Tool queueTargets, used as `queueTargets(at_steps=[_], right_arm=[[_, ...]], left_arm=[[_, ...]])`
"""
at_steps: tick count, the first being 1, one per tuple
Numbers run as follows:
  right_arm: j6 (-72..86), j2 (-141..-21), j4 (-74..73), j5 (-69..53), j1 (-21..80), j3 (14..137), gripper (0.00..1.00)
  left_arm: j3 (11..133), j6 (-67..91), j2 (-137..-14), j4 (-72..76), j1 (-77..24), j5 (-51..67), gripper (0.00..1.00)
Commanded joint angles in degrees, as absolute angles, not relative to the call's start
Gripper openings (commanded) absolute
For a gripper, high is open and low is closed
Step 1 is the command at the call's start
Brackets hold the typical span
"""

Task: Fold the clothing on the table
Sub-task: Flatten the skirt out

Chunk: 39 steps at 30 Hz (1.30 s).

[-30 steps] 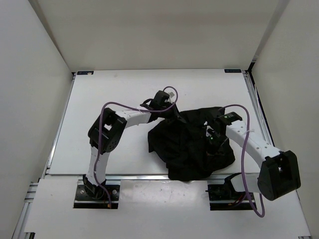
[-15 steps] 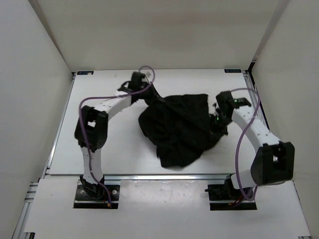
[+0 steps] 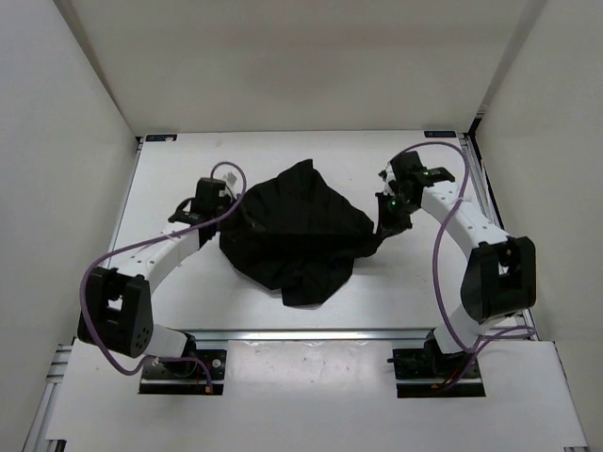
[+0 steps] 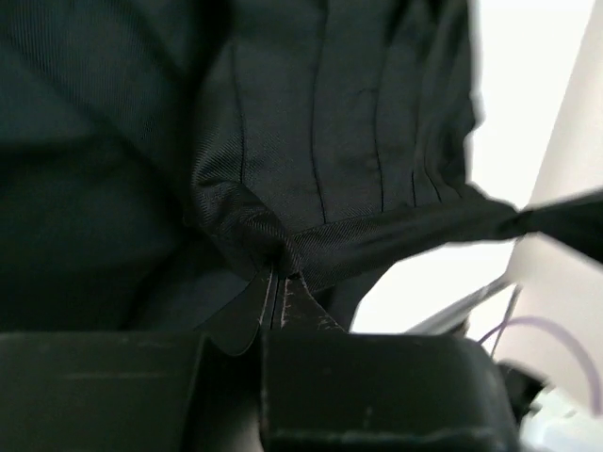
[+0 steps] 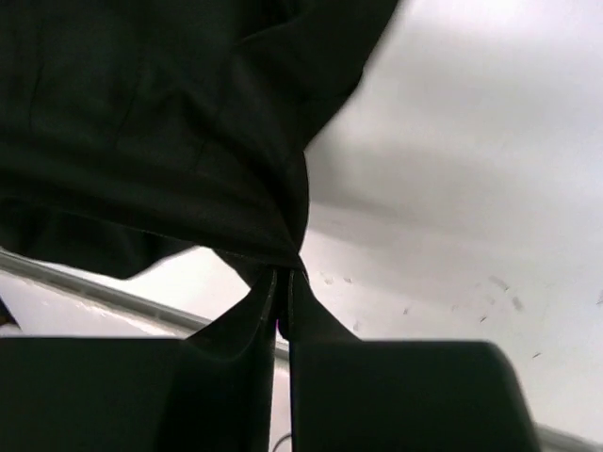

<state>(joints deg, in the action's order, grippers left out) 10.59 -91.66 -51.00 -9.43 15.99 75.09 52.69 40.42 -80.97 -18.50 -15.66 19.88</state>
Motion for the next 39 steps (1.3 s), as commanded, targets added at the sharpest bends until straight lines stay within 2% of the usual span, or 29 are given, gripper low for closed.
queueTargets(at_steps=[1, 2, 4, 7, 12, 14, 15, 19, 25, 27, 29, 31, 33, 39], right_arm=[[7.6, -93.3, -61.3, 10.3, 11.7, 70.3, 0.05], [7.2, -93.3, -61.0, 10.6, 11.2, 69.3, 0.1], [6.9, -92.7, -60.1, 10.1, 10.5, 68.9, 0.29], [7.1, -91.4, -59.1, 8.6, 10.2, 68.2, 0.43], [6.9, -89.1, -58.8, 9.7, 9.5, 67.4, 0.45], [7.7, -88.4, -58.6, 6.4, 9.1, 68.0, 0.44], [7.9, -87.6, -58.4, 2.8, 9.5, 68.5, 0.49], [12.6, -86.1, -56.6, -11.7, 12.9, 69.1, 0.54], [24.9, -84.1, -42.2, -41.0, 12.4, 56.5, 0.6], [27.0, -84.1, -39.8, -44.3, 11.4, 53.9, 0.64], [28.3, -84.6, -41.3, -43.9, 10.2, 53.8, 0.64], [33.9, -84.2, -36.4, -49.9, 6.4, 49.7, 0.62], [45.9, -83.0, -24.4, -58.2, 5.1, 41.6, 0.6], [72.2, -80.3, -1.3, -61.8, 10.1, 29.5, 0.56]], left_arm=[[47.2, 35.7, -74.6, -22.8, -13.0, 4.0, 0.0], [46.4, 35.9, -74.9, -22.7, -12.8, 4.0, 0.0], [46.7, 35.3, -74.2, -23.5, -12.9, 3.3, 0.0], [47.5, 35.3, -74.2, -23.6, -12.7, 4.1, 0.0], [48.6, 34.7, -74.3, -24.1, -11.5, 5.8, 0.0], [48.3, 35.7, -74.3, -23.0, -11.9, 7.1, 0.0], [48.1, 36.2, -74.4, -22.4, -12.3, 8.2, 0.0], [45.9, 37.8, -73.6, -21.4, -13.0, 9.6, 0.0], [44.7, 36.9, -71.7, -23.9, -14.3, 7.6, 0.0], [43.3, 37.4, -70.9, -23.7, -14.3, 8.5, 0.0], [42.1, 38.2, -70.4, -23.7, -15.0, 9.5, 0.0], [41.8, 38.5, -70.4, -23.6, -16.0, 9.5, 0.0], [41.8, 38.3, -70.2, -24.2, -16.5, 9.6, 0.0], [43.1, 37.9, -69.7, -25.1, -17.9, 8.9, 0.0]])
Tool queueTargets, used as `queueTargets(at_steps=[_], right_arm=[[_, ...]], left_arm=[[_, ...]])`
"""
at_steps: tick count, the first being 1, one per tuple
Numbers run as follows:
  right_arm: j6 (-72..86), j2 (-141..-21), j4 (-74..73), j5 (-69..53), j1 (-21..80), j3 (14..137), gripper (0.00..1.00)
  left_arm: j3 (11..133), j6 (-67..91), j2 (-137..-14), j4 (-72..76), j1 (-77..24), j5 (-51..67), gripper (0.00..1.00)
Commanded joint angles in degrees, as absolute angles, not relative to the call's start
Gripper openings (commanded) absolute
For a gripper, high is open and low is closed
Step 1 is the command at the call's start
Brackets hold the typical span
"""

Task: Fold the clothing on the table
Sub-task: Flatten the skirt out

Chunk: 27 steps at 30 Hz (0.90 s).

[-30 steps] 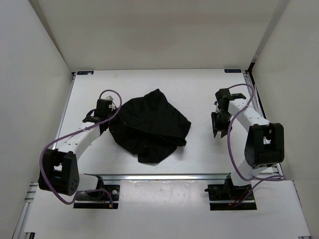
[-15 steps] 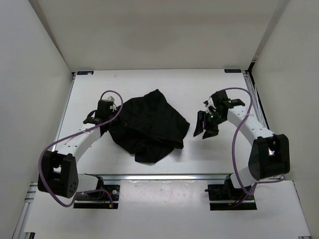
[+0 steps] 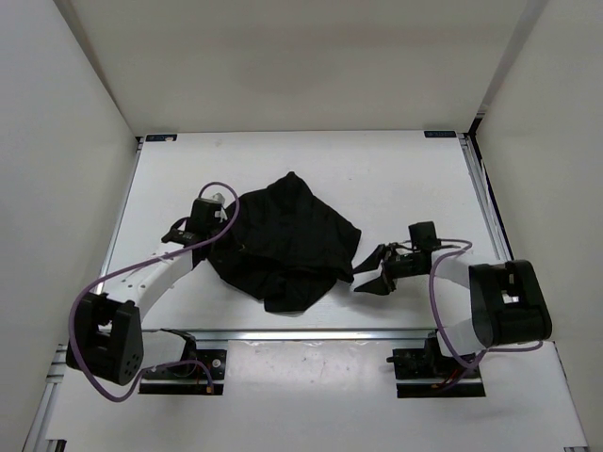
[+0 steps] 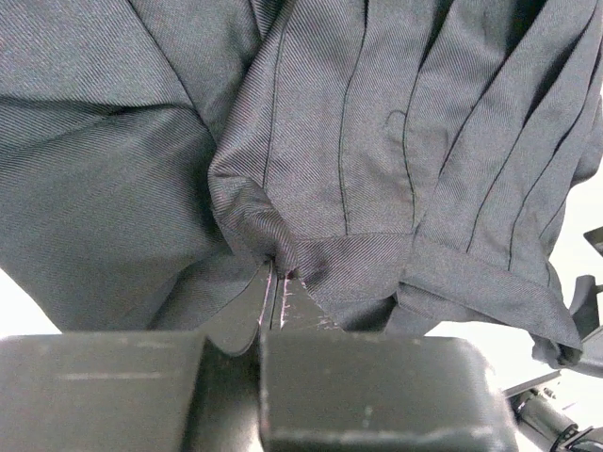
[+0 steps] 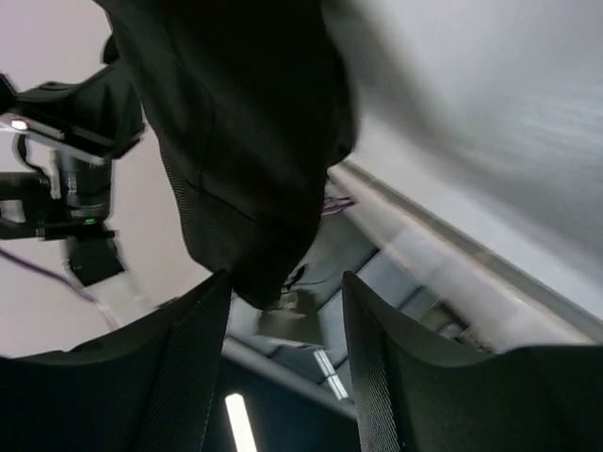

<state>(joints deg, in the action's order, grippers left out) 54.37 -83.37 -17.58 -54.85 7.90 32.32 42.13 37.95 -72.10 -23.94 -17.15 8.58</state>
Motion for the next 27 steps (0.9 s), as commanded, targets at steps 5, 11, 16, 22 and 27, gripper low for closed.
queueTargets(at_steps=[5, 11, 16, 22, 27], right_arm=[[85.9, -77.5, 9.4, -60.1, 14.7, 22.8, 0.53], [88.8, -74.9, 11.9, -55.0, 14.1, 19.3, 0.49], [91.7, -68.1, 14.7, -50.0, 9.8, 16.6, 0.5], [91.7, -58.2, 2.6, -43.4, 5.0, 13.8, 0.52], [96.2, -53.3, 0.4, -39.1, 5.1, 9.0, 0.52]], left_arm=[[43.5, 37.5, -69.9, -25.0, -20.2, 8.1, 0.0], [43.7, 36.7, -69.7, -25.5, -21.5, 6.6, 0.0], [44.5, 35.8, -69.3, -26.9, -23.3, 5.5, 0.0], [44.6, 35.7, -69.2, -26.8, -23.5, 5.6, 0.0], [44.9, 35.6, -69.8, -27.2, -24.0, 5.3, 0.0]])
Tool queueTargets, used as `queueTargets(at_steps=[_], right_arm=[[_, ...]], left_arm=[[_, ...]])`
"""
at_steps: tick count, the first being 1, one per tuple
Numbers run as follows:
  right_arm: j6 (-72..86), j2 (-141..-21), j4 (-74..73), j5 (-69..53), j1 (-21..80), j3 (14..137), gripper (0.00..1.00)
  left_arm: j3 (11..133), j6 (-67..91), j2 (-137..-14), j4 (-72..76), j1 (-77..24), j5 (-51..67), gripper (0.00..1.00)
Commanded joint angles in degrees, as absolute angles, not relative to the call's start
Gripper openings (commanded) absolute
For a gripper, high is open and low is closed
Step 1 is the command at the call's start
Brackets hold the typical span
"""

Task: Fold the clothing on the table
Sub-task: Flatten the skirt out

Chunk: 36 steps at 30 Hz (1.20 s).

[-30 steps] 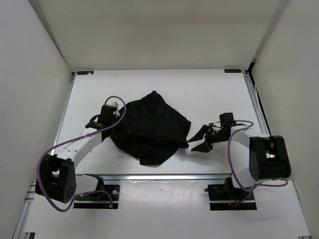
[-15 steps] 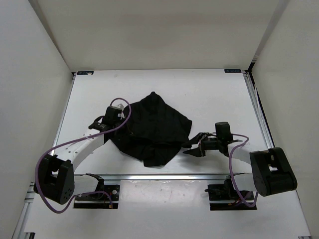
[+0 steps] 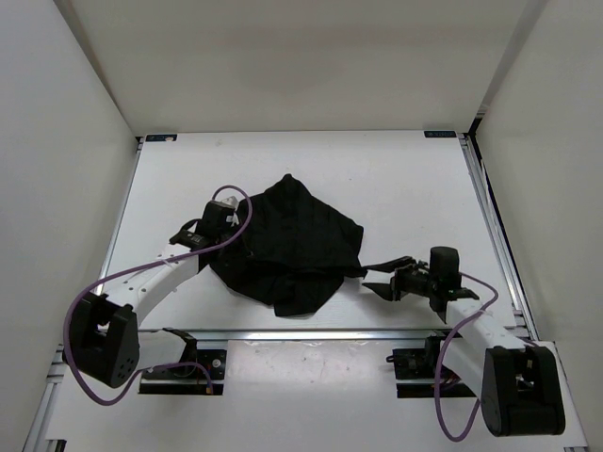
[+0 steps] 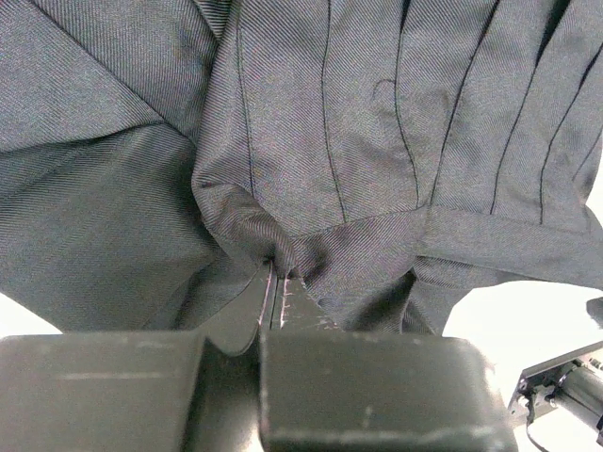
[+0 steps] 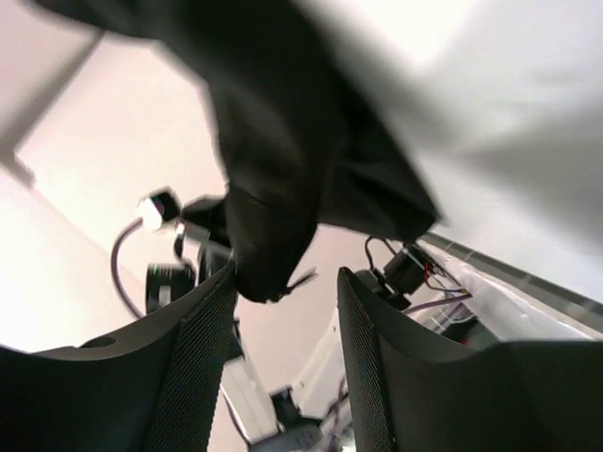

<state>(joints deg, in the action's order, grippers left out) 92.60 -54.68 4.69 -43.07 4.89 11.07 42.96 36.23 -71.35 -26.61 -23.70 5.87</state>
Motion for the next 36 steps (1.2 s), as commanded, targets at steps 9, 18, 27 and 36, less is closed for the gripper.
queueTargets(at_steps=[9, 18, 27, 36], right_arm=[[96.8, -55.4, 2.3, -37.4, 5.5, 8.0, 0.51], [93.6, -65.9, 5.4, -36.6, 8.7, 13.8, 0.38], [72.7, -67.7, -15.1, -28.0, 7.7, 31.1, 0.0], [34.7, -81.0, -42.2, -12.8, 2.5, 63.5, 0.0]], left_arm=[[45.2, 36.1, -70.0, -27.2, -23.6, 6.2, 0.0], [44.7, 36.8, -68.9, -27.4, -21.7, 7.1, 0.0], [45.1, 35.3, -67.7, -27.2, -19.9, 8.1, 0.0], [50.8, 32.0, -71.2, -27.8, -18.2, 8.4, 0.0]])
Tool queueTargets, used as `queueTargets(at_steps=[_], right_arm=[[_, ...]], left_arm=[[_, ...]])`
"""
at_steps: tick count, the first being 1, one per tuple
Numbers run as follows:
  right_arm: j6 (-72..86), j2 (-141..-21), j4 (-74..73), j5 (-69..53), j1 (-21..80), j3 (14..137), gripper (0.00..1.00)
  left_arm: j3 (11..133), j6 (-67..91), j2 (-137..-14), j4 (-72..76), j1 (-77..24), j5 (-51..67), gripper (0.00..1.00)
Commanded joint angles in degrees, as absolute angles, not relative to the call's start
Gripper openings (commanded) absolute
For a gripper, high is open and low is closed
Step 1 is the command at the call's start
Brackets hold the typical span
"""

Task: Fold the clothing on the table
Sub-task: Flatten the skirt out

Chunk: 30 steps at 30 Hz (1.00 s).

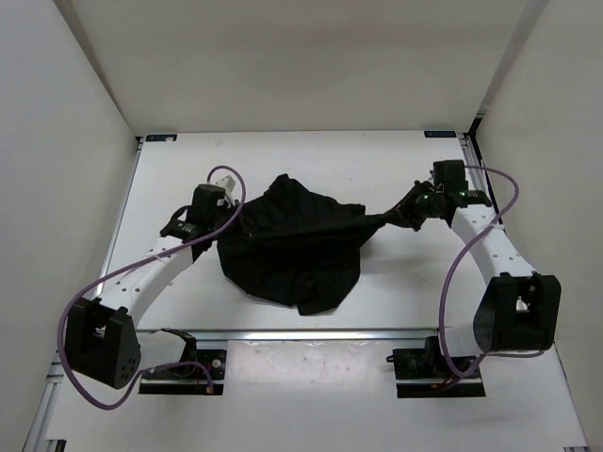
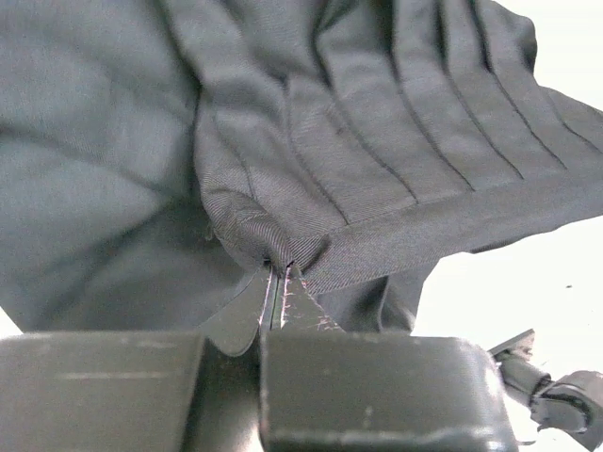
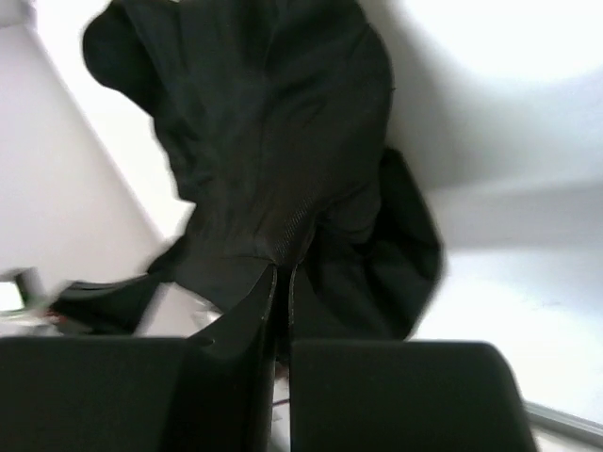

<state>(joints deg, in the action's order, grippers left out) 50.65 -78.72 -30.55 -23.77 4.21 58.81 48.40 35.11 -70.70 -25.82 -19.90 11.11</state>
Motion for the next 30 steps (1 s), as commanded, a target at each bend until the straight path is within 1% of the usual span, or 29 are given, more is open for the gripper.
queueTargets(at_steps=[1, 4, 7, 8, 9, 10, 12, 14, 18, 21, 22, 23, 25, 27, 30], right_arm=[[32.5, -82.6, -43.2, -11.8, 3.4, 65.3, 0.0], [24.9, -86.1, -46.4, -8.4, 6.3, 68.7, 0.0], [20.0, -89.6, -49.8, -4.3, 7.9, 71.8, 0.0], [19.6, -90.4, -50.4, -4.5, 8.0, 71.8, 0.0], [18.9, -90.3, -49.8, -4.5, 8.3, 71.3, 0.0], [18.5, -90.4, -50.1, -4.0, 8.4, 71.3, 0.0], [18.2, -89.9, -49.8, -3.2, 9.1, 70.6, 0.0], [17.8, -90.1, -50.0, -2.2, 9.7, 70.8, 0.0], [17.3, -91.4, -50.4, -2.0, 10.2, 71.6, 0.0], [17.3, -92.0, -50.7, -1.9, 10.9, 73.0, 0.0], [17.1, -92.3, -51.3, -1.8, 11.2, 73.4, 0.0], [17.4, -92.4, -51.2, -2.2, 11.2, 73.8, 0.01], [17.1, -92.8, -51.9, -2.1, 12.0, 74.4, 0.01], [17.1, -93.3, -51.6, -2.0, 12.6, 74.2, 0.0], [17.3, -94.0, -51.6, -2.0, 13.4, 74.7, 0.0]], left_arm=[[51.1, 31.6, -71.3, -27.7, -17.6, 8.8, 0.0], [51.8, 30.7, -72.2, -27.4, -16.5, 11.2, 0.0], [52.0, 28.7, -73.6, -28.4, -13.2, 16.3, 0.0], [52.5, 28.0, -74.8, -28.8, -11.7, 18.7, 0.03], [52.0, 27.5, -75.1, -29.4, -9.7, 21.2, 0.19], [51.8, 27.4, -75.7, -29.6, -8.7, 21.7, 0.25], [50.6, 27.4, -75.3, -30.7, -5.9, 22.4, 0.32], [49.4, 29.2, -74.2, -30.2, -4.1, 22.1, 0.49], [44.4, 34.9, -73.5, -25.1, -3.2, 27.7, 0.55], [39.4, 42.3, -73.0, -19.1, -5.5, 31.1, 0.53], [37.5, 45.6, -72.8, -18.7, -6.2, 31.3, 0.53], [36.7, 47.9, -72.0, -17.3, -7.9, 30.7, 0.52], [36.2, 49.7, -72.2, -17.2, -11.4, 27.2, 0.51], [36.1, 53.2, -72.4, -16.5, -12.8, 25.6, 0.51], [35.9, 57.5, -73.3, -13.0, -12.5, 27.1, 0.5]])
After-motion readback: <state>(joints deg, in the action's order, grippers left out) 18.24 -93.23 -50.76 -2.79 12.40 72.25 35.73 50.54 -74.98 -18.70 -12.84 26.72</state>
